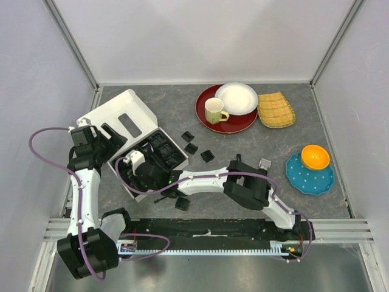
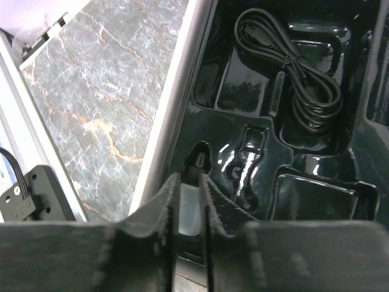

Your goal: Sort the hair-cutting tools

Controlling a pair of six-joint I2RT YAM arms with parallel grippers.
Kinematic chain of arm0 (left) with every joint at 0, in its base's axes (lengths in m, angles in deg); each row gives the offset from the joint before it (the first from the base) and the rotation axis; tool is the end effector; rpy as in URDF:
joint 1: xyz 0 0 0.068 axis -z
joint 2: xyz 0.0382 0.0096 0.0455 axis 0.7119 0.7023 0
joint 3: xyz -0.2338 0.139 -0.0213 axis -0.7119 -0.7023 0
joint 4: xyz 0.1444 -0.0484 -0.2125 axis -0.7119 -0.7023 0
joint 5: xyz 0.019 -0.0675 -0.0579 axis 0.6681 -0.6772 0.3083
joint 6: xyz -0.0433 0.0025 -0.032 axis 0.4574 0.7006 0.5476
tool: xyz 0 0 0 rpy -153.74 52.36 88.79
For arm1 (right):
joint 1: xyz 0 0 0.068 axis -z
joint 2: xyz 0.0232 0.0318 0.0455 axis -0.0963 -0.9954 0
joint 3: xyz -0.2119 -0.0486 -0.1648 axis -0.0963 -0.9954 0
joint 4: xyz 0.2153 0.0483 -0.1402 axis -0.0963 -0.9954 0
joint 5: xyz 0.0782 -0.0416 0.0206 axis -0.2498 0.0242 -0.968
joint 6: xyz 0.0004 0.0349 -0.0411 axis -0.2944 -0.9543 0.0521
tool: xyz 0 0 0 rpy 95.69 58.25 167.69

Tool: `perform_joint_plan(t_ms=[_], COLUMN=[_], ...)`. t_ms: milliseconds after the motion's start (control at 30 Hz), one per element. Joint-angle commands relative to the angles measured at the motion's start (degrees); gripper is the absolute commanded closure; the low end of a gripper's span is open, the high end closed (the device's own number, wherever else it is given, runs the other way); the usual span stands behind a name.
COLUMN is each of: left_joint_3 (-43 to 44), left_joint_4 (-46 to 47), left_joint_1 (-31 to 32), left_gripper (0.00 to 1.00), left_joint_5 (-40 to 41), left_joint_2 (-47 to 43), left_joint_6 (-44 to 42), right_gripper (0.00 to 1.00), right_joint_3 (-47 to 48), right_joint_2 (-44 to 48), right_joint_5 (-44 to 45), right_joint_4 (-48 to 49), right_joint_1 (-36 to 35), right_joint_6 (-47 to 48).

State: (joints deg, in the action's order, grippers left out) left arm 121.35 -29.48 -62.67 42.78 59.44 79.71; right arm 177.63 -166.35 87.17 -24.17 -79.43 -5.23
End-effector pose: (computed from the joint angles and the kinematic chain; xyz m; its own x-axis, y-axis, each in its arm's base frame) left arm 0.1962 0.0533 0.2797 -0.4576 -0.6572 -0.5989 -0.4242 0.7534 -0.5025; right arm 0.1473 0.4898 0.1755 -0.4677 -0.2509 -0.8475 -0.7902 0.5483 0.2737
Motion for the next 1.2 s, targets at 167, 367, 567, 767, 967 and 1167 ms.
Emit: perform_joint_plan(t_ms=[167,367,567,767,967,1167], left_joint_3=[1.0,0.8,0.6,0.3,0.0,0.0], left_joint_4=[0.6,0.8,1.8,2.7,3.3,3.2], left_joint_1=[-0.4,-0.4,-0.4,-0.4,-0.4,-0.5], left_gripper=[0.09,0.09,0.09,0.09,0.09,0.09], left_joint_5=[-0.1,-0.9,-3.2,-6.1,-7.1,-7.3], left_joint_2=[-0.7,-0.6,-0.4,0.0,0.2,0.6], left_joint_6=[1.6,1.6,1.0,0.9,0.7,0.6], right_gripper=[0.47,0.35,0.25,0.1,0.06,0.06], right_joint_3=[1.2,-5.2,-11.3,-23.2,-26.9,-26.7], right_joint_2=[11.0,19.2,25.2,31.3,30.7,27.8], right_joint_5=[3.8,4.7,6.0,6.5,0.2,-1.8], right_joint_4=[-8.7,-11.1,-19.6,-22.6,-26.1,-26.5], right_joint_1=[-0.2,0.0,-0.1,-0.1,0.0,-0.1], right_joint_6=[2.6,3.5,7.1,14.1,19.2,21.0])
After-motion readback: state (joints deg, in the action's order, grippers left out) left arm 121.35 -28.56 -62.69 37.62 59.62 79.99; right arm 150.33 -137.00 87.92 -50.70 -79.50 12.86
